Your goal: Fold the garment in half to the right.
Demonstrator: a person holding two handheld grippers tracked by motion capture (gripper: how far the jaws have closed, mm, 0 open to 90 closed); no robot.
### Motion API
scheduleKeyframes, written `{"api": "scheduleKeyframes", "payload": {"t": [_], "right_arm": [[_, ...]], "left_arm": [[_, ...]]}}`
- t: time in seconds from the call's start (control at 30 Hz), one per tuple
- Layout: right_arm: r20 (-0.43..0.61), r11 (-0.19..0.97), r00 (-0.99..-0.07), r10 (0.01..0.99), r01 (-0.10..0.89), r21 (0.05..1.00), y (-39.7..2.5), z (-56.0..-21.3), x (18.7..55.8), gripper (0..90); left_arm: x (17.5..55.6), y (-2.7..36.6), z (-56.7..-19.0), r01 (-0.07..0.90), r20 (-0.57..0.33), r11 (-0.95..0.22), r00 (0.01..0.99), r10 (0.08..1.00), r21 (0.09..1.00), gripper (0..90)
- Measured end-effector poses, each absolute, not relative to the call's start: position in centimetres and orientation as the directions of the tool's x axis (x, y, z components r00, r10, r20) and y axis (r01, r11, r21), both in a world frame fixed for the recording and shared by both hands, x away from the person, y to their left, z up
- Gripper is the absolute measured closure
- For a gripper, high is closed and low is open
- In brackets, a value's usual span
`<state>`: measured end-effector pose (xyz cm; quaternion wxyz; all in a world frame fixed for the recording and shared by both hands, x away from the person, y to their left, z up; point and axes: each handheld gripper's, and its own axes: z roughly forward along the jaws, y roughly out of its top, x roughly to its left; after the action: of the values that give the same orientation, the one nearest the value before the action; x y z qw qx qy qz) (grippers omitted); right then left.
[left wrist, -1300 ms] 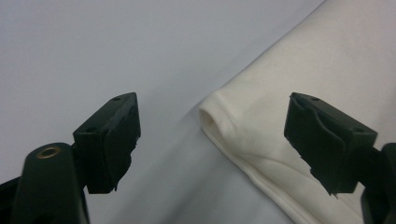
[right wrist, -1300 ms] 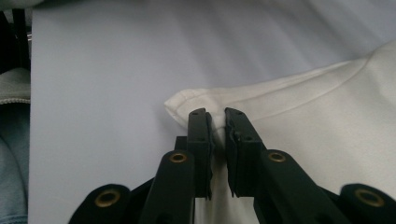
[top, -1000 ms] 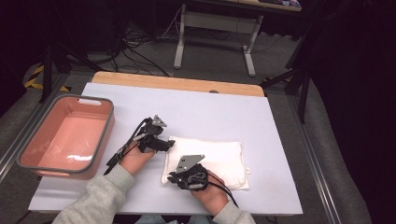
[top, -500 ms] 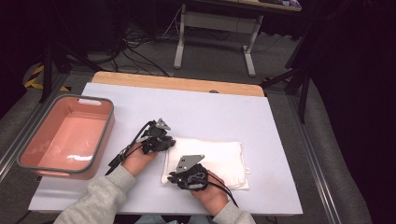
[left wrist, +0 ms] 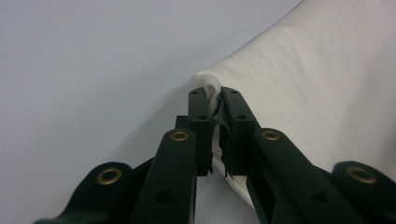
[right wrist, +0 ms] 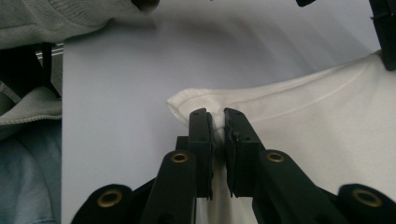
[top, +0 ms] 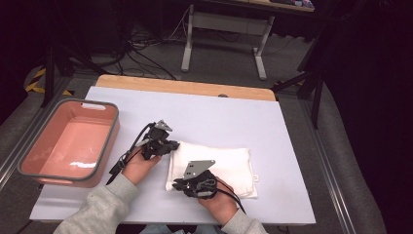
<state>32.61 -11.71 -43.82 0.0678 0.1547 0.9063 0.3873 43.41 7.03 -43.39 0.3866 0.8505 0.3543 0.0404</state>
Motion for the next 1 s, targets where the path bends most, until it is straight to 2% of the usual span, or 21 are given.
{"api": "scheduleKeyframes", "payload": {"t": [0.33,0.6,1.0], "right_arm": [[0.017,0.631,-0.958,0.287,0.202,0.749,-9.8,-42.8,32.6,82.4],[0.004,0.621,-0.968,0.251,0.164,0.766,-8.0,-42.1,32.5,82.3],[0.001,0.568,-0.952,0.307,0.184,0.802,-10.9,-40.3,31.7,82.7]], "left_arm": [[42.4,9.8,-41.9,0.568,-0.199,-0.424,0.733,0.651,0.706,83.6],[42.1,11.8,-40.9,0.581,-0.227,-0.393,0.721,0.655,0.712,83.1],[42.5,8.7,-38.9,0.531,-0.24,-0.377,0.767,0.595,0.759,82.8]]}}
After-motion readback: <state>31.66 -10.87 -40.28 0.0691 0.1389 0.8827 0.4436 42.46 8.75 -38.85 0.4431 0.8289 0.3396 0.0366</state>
